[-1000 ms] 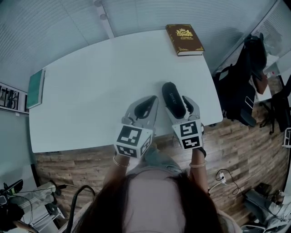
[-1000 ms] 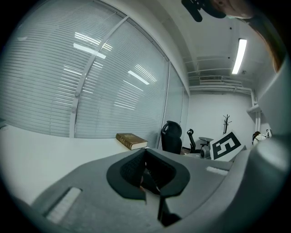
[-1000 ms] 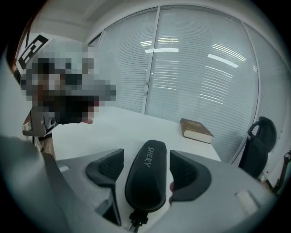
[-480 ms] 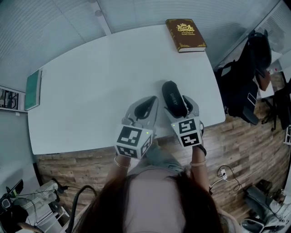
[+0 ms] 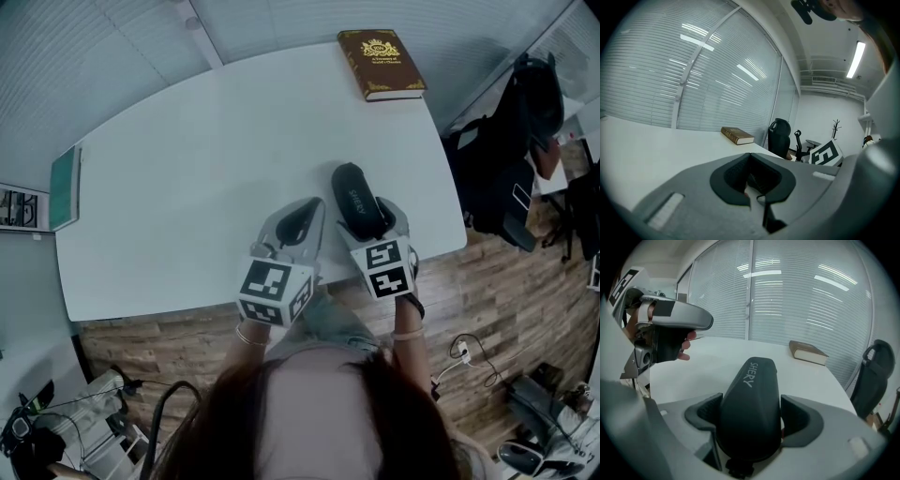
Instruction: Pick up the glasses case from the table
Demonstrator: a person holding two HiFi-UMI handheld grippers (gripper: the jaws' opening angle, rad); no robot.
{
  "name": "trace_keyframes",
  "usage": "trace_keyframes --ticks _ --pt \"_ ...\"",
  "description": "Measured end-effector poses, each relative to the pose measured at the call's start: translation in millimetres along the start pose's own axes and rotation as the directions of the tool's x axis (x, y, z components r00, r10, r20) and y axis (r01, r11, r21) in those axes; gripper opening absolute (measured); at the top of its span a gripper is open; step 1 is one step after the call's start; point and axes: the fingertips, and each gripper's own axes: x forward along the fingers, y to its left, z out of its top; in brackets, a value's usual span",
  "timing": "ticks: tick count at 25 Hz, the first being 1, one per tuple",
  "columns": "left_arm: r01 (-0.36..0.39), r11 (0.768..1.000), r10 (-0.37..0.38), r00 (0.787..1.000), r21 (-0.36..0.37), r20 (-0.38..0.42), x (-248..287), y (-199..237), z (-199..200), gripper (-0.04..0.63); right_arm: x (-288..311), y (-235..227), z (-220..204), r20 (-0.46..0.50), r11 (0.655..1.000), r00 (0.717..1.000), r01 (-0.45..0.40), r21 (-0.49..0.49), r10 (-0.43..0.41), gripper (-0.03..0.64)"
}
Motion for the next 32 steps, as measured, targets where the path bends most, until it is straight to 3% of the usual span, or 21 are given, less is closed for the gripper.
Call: trace_keyframes --ticks 19,32 --pt "-0.043 0.999 0.043 0.999 0.000 0.012 -14.5 12.6 1.1 0.009 -5.6 4.3 4.6 0.079 0.999 0.997 0.004 0.039 -0.007 0.350" --pt "-0.055 0.998 0.054 0.998 0.011 0.043 -45.4 7.0 3.9 0.009 -31.9 17.8 10.5 0.131 0.999 0.990 0.042 0.016 -0.044 0.350"
